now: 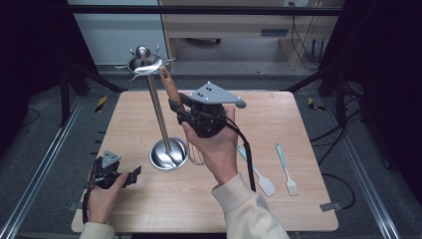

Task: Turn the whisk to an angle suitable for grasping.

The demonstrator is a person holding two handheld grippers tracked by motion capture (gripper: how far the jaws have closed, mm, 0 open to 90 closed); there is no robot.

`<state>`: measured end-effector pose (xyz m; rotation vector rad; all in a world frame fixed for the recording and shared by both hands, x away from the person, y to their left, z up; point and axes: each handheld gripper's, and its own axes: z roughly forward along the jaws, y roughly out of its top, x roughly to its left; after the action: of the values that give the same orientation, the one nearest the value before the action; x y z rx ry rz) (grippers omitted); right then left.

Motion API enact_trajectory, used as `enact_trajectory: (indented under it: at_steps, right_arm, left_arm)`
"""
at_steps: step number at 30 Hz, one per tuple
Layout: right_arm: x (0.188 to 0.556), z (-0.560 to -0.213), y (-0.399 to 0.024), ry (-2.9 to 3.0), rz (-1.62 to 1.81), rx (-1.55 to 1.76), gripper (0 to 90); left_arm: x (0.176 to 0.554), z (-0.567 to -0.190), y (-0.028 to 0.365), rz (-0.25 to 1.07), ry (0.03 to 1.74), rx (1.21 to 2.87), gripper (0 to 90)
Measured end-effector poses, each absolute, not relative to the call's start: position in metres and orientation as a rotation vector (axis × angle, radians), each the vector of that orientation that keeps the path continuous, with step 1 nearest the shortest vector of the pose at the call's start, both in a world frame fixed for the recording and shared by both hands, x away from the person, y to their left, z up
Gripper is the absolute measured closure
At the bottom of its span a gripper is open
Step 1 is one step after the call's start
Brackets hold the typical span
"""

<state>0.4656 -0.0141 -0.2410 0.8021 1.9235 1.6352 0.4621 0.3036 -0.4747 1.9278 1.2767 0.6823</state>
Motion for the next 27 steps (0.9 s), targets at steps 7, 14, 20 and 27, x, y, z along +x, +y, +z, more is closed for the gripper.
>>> enact_trajectory:
  at_steps: [7, 14, 20, 27]
  right_arm:
    - [0.4659, -0.2413, -0.0133, 1.916, 1.634, 0.804, 68.7]
    - [0.4663, -0.2404, -0.0139, 1.922, 1.634, 0.805, 68.7]
    - [0.4677, -0.2421, -0.0113, 1.931, 1.627, 0.802, 68.7]
    - [0.4709, -0.2437, -0.0099, 1.933, 1.629, 0.810, 68.8]
  left_arm:
    - [0.4620, -0.4746, 0.3033, 0.682, 1.275, 1.929, 6.4]
    - [0.4620, -0.4746, 0.3030, 0.681, 1.274, 1.930, 6.4]
    - [0.4622, -0.4748, 0.3032, 0.682, 1.274, 1.930, 6.4]
    - [0.4624, -0.4751, 0.3025, 0.679, 1.274, 1.930, 6.5]
